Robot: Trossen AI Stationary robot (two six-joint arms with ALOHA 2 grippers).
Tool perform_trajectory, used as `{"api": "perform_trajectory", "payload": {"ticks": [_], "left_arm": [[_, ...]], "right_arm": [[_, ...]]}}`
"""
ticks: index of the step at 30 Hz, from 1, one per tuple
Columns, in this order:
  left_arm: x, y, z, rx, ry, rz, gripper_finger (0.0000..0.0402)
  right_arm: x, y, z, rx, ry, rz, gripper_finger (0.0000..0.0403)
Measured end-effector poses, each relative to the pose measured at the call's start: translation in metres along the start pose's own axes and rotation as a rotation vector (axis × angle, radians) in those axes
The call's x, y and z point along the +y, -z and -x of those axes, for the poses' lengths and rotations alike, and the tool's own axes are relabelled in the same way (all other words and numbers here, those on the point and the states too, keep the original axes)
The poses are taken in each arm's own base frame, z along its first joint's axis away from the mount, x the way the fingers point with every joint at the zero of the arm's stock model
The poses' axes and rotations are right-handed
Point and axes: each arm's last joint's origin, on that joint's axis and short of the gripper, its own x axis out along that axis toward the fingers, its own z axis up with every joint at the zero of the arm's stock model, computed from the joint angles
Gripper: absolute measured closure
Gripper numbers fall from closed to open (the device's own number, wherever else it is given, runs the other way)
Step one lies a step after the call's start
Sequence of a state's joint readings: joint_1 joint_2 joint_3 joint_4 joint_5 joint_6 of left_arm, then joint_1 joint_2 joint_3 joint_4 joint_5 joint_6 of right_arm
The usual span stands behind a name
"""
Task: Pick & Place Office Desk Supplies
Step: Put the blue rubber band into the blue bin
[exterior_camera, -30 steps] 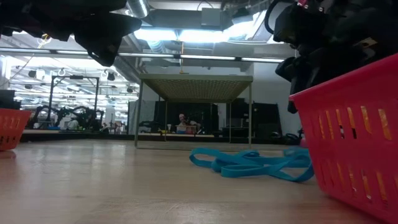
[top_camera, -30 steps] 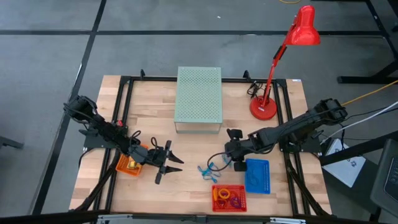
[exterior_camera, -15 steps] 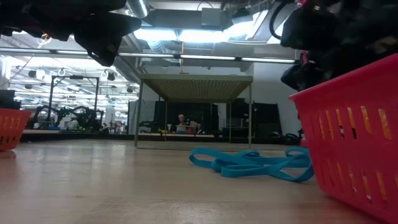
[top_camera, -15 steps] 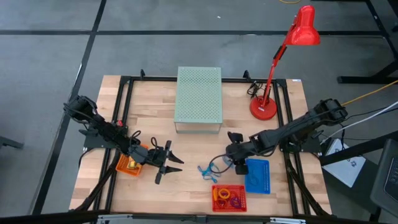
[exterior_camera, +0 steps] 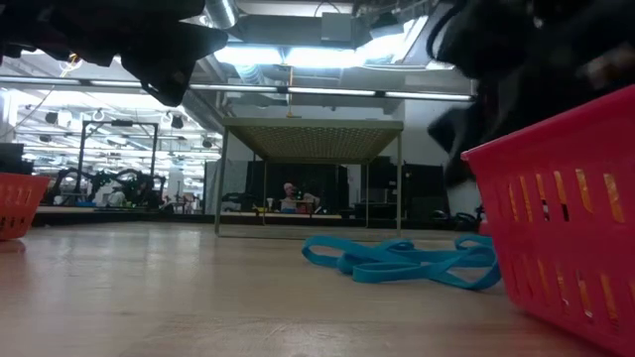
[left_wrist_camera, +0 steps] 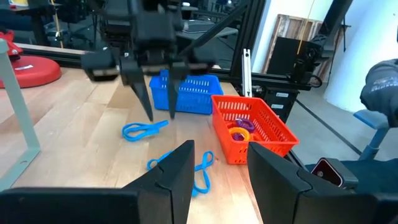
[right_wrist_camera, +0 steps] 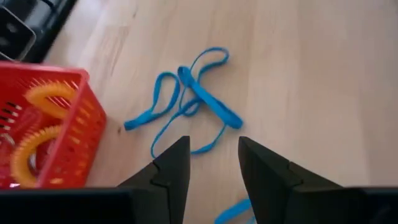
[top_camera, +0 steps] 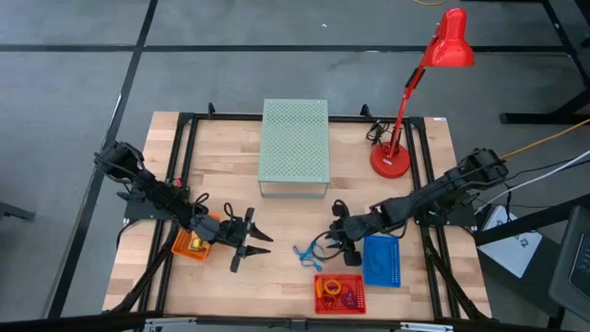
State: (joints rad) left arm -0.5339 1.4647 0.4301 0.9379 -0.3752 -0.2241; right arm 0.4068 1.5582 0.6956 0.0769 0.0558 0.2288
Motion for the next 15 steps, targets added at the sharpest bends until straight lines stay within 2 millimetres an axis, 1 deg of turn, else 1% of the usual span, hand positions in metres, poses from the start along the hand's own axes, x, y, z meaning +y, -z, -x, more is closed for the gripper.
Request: {"api": "perform_trajectory", "payload": {"ticks": [5, 7, 11, 15], "left_arm": [[0.000, 0.000, 0.000, 0.000, 0.000, 0.000, 0.0258], [0.000, 0.000, 0.000, 0.000, -0.001, 0.000, 0.0258], [0.000, 0.000, 0.000, -0.002, -0.008, -0.001, 0.0258], [0.000, 0.000, 0.000, -0.002, -0.008, 0.000, 0.0258]], "right_arm": [[-0.003, 0.019, -0.028, 0.094, 0.022, -0.021, 0.0266], [-0.003, 0.022, -0.038, 0.114, 0.025, -0.040, 0.0266], [0.000, 0.013, -0.049, 0.110, 0.013, -0.034, 0.0266], [0.003, 0.002, -0.050, 0.092, -0.013, -0.018, 0.0266]]}}
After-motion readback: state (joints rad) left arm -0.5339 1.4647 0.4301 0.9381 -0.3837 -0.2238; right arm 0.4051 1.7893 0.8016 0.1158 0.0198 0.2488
